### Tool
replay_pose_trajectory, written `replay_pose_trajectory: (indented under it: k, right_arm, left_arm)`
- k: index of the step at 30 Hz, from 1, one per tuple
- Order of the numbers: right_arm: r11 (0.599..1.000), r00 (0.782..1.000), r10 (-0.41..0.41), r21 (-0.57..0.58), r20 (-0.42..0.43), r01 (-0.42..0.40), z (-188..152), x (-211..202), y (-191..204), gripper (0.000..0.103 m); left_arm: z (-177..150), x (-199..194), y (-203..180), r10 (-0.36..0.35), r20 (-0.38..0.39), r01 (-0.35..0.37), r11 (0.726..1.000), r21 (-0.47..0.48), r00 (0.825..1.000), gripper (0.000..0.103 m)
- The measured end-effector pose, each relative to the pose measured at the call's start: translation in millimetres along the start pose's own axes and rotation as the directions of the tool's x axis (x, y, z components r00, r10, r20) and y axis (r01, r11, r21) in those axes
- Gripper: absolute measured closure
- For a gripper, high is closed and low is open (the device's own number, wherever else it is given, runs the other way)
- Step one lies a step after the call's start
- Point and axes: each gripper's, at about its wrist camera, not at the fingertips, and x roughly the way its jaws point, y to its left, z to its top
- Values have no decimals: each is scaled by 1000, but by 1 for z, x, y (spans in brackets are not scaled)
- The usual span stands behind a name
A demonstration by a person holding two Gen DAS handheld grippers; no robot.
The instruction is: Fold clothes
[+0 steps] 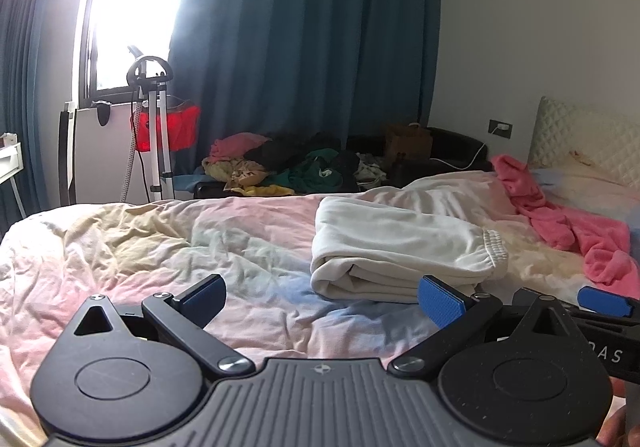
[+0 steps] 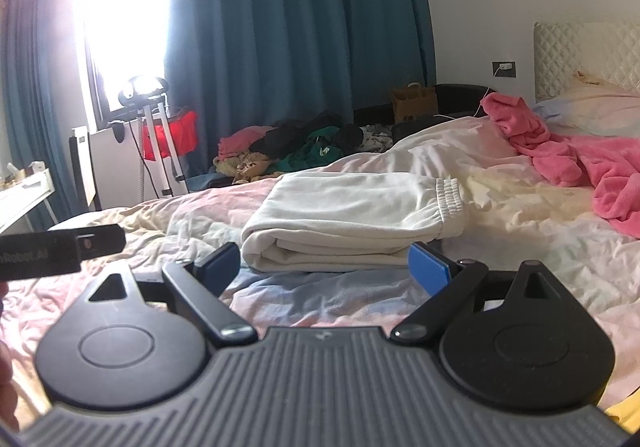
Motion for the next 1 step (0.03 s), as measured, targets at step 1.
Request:
replay_pose_trajectory:
  k: [1]
  right_arm:
    - [1000, 1000, 1, 1, -1, -1, 0, 0, 0, 11]
  left_arm:
    - [0, 0, 1, 1, -3, -1, 1000, -5, 1000, 0]
